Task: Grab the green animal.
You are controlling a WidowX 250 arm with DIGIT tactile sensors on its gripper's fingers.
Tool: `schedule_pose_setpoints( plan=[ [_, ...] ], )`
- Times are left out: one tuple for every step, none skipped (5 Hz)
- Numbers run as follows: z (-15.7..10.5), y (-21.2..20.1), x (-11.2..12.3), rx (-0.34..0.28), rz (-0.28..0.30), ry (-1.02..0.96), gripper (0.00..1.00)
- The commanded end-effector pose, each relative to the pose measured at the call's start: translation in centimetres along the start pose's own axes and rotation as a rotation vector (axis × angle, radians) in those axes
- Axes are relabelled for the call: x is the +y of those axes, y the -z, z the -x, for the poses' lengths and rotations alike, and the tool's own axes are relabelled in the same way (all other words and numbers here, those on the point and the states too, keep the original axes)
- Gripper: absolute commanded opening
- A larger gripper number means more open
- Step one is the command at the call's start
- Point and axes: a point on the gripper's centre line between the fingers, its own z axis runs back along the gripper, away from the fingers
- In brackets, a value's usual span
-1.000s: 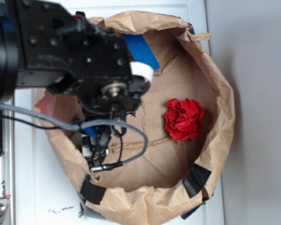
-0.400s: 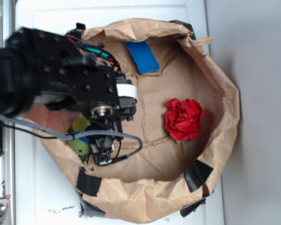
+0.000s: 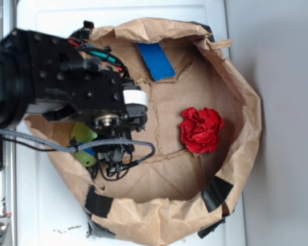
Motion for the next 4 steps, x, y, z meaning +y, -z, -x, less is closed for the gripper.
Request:
schedule_pose_setpoints(
  plan=[
    [-1.1, -4.5, 0.0, -0.043, 0.061, -0.030, 0.00],
    [-1.2, -7.6, -0.1, -0.007, 0.129, -0.032, 0.00],
    [-1.1, -9.3, 0.3, 0.004, 0.165, -0.025, 0.00],
    [-1.0, -8.1, 0.5, 0.012, 0.137, 0.004, 1.00]
  ],
)
